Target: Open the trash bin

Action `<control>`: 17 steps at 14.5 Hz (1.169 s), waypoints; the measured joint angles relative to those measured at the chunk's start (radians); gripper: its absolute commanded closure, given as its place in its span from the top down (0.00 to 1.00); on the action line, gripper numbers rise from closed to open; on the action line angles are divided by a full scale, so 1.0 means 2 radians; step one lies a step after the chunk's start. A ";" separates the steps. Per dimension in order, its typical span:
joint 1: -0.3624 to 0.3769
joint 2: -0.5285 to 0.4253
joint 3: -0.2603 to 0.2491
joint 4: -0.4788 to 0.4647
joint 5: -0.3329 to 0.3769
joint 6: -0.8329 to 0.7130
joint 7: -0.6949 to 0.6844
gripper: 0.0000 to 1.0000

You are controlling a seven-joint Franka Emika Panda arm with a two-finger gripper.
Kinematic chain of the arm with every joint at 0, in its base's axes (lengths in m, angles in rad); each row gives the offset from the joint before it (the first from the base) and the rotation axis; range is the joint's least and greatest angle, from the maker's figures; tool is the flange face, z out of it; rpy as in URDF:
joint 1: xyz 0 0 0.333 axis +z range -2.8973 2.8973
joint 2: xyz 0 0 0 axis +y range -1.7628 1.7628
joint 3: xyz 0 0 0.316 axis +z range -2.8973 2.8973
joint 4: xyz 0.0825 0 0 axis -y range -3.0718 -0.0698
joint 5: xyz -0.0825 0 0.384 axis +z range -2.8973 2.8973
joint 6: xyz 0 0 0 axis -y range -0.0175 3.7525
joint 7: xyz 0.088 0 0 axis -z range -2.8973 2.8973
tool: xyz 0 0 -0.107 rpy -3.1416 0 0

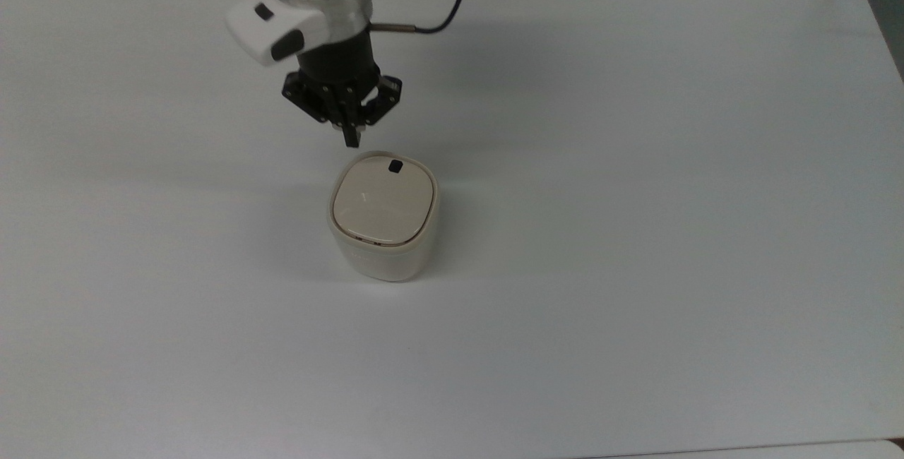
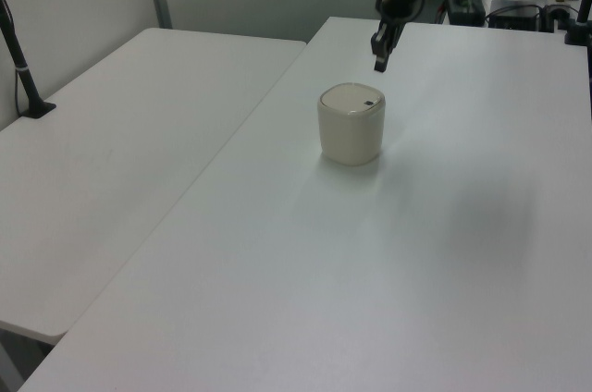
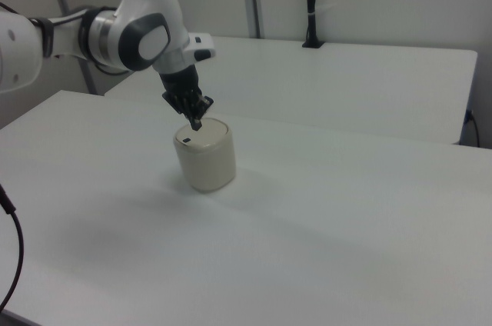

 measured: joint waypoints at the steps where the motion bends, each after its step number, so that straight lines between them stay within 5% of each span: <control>1: 0.002 0.008 0.000 0.000 0.000 0.009 0.003 0.00; 14: 0.016 0.040 0.001 0.013 0.001 0.040 0.024 0.06; 15: 0.011 0.027 0.000 0.018 0.001 0.012 0.024 0.12; 16: 0.007 0.012 -0.002 0.021 0.001 -0.018 0.021 0.31; 17: 0.003 -0.004 -0.003 0.022 0.001 -0.046 0.012 0.70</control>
